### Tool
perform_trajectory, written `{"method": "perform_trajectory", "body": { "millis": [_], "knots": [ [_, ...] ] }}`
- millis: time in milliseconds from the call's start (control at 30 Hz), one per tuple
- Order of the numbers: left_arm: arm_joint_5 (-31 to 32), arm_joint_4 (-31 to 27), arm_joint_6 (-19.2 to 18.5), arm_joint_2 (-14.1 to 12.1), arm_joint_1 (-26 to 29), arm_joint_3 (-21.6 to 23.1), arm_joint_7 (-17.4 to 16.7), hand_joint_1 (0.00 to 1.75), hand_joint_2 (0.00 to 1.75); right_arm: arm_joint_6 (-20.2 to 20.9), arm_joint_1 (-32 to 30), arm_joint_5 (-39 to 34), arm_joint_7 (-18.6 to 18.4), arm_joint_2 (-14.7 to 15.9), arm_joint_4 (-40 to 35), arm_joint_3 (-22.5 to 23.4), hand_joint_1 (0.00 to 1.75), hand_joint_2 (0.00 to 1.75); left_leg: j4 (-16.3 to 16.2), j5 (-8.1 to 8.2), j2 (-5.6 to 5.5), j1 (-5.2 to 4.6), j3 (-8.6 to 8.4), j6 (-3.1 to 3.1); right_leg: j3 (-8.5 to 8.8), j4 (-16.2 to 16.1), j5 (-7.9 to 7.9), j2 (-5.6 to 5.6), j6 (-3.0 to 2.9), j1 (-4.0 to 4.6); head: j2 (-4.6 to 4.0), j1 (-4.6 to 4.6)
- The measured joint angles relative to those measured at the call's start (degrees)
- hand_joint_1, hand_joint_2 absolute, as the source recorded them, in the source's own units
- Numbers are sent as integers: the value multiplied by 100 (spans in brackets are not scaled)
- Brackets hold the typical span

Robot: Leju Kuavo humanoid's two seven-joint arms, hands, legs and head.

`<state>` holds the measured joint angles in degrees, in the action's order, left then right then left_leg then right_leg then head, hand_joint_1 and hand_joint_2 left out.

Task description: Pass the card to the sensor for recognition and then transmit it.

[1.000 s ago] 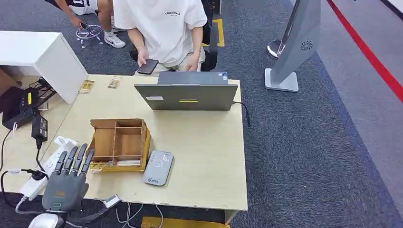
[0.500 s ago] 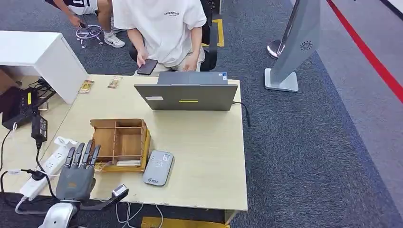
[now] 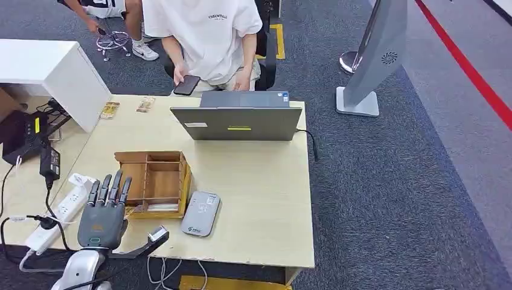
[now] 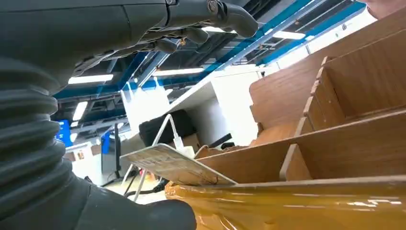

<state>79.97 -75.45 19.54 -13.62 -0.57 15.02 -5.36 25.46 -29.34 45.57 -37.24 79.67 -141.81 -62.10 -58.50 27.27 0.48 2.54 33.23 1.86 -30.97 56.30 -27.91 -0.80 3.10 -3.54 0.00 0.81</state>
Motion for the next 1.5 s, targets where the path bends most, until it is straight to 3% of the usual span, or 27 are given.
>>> {"method": "perform_trajectory", "body": {
  "millis": [267,300,1300,1500],
  "knots": [
    [-28,33,-39,15,-2,0,-2,7,175,0,62,-35,0,0,20,-57,0,0,0,0,0,0,0,0,0,0,0,0,0,0,0,0],
    [-31,37,-39,24,-1,0,-2,175,175,0,61,-33,0,0,22,-57,0,0,0,0,0,0,0,0,0,0,0,0,0,0,0,0],
    [-153,51,-83,85,2,0,-11,175,175,0,-134,11,0,-96,85,164,0,0,0,0,0,0,-1,0,1,0,0,0,0,0,0,0],
    [-304,-503,-461,70,106,15,-13,175,175,0,-132,151,0,-197,103,166,0,0,0,0,-1,0,1,0,-1,0,0,-1,0,0,0,0]
  ]
}}
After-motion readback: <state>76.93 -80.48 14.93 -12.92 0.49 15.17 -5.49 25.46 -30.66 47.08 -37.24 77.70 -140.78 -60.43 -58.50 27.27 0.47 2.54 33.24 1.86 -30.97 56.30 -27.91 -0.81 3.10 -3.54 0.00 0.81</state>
